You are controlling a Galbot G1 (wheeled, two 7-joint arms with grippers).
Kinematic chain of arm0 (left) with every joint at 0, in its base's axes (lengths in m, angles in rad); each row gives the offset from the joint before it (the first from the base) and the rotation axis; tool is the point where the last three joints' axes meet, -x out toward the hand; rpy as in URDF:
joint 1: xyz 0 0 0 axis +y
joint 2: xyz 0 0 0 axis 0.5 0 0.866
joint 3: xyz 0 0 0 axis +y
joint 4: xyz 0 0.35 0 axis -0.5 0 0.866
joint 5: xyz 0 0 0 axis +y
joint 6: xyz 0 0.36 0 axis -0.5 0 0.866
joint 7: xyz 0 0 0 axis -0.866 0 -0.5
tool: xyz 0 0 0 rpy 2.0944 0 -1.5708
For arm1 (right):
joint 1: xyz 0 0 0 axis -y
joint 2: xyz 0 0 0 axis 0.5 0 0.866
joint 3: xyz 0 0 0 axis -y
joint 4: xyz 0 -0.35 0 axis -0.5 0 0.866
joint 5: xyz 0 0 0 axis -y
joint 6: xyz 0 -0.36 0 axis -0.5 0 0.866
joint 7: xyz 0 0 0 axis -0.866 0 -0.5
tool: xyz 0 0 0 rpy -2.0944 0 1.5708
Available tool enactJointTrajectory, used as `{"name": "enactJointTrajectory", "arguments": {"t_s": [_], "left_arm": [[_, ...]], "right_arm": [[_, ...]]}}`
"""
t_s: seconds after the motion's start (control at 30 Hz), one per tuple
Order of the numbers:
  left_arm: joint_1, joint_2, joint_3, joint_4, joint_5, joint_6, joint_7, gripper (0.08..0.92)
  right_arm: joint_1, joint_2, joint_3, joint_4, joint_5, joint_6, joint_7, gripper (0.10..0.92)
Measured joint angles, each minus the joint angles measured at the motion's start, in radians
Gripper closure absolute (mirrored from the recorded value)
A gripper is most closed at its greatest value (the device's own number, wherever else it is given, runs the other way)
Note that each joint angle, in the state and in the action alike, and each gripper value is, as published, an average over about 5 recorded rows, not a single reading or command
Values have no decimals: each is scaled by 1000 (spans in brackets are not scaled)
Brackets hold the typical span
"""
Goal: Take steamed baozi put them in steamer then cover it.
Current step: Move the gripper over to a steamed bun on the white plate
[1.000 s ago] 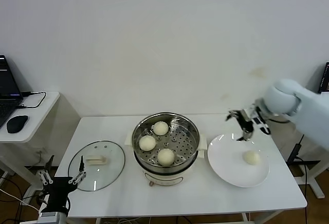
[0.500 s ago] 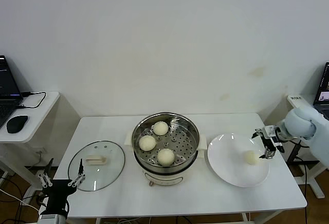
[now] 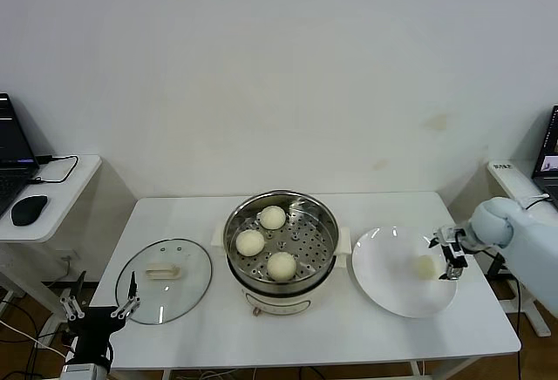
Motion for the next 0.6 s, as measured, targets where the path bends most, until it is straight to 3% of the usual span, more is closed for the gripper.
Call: {"name": "enactJointTrajectory", "arguments": {"t_s": [0.2,0.6], "left_arm": [[-2,-1,0,2,0,0,0,177],[-3,-2,1,3,0,-1,-1,177]], "right_arm": [[-12,36,6,-33,-22,-2,3,211],[-10,49,12,-50,-29,-5,-3,390]]}}
